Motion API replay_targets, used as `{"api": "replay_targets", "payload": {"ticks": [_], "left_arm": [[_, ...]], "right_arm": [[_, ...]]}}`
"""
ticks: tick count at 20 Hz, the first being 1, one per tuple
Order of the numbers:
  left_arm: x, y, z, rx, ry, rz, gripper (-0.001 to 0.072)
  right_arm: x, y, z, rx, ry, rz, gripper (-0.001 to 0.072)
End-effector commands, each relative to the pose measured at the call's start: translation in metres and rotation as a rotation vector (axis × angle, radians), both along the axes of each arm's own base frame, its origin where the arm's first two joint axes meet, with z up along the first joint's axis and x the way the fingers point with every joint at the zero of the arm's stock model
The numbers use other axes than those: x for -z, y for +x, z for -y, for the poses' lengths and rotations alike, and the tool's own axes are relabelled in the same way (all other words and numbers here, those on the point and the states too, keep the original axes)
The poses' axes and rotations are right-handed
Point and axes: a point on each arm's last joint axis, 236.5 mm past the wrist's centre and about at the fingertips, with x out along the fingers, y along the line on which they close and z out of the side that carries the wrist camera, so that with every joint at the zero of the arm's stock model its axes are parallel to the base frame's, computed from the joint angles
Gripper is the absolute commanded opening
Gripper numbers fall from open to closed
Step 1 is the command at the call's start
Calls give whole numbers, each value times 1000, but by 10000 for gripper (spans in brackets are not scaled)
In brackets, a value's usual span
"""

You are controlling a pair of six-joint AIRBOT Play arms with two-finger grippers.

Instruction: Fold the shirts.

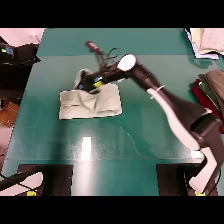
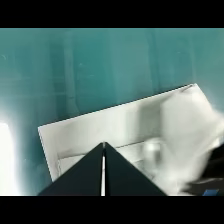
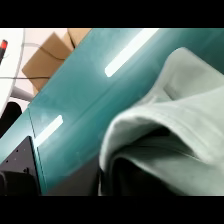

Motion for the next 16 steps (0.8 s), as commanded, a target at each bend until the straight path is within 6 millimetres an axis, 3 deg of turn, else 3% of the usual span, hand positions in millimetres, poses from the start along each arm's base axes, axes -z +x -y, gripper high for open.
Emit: {"api": "replay_targets", "payload": {"ticks": [1, 2, 3, 5, 8, 12, 14, 16], "left_arm": [[0, -9, -2, 6, 4, -23, 23], [1, -12, -1, 11, 4, -34, 23], [3, -14, -1, 16, 4, -45, 23], [5, -17, 0, 22, 5, -58, 23], [6, -19, 1, 31, 9, -67, 23], [6, -18, 1, 32, 10, -63, 23], [6, -18, 0, 31, 10, -62, 22], [5, -18, 0, 30, 11, -58, 23]], "right_arm": [[1, -27, -62, -91, 49, 124, 494], [-3, -29, -65, -91, 56, 142, 565], [-7, -27, -61, -74, 57, 144, 566], [-6, -8, -29, -12, 29, 123, 565], [13, 19, 52, 35, -100, 44, 564], [63, 38, 168, 167, -229, -233, 556], [93, 44, 212, 256, -254, -355, 556], [122, 41, 240, 318, -273, -450, 556]]}}
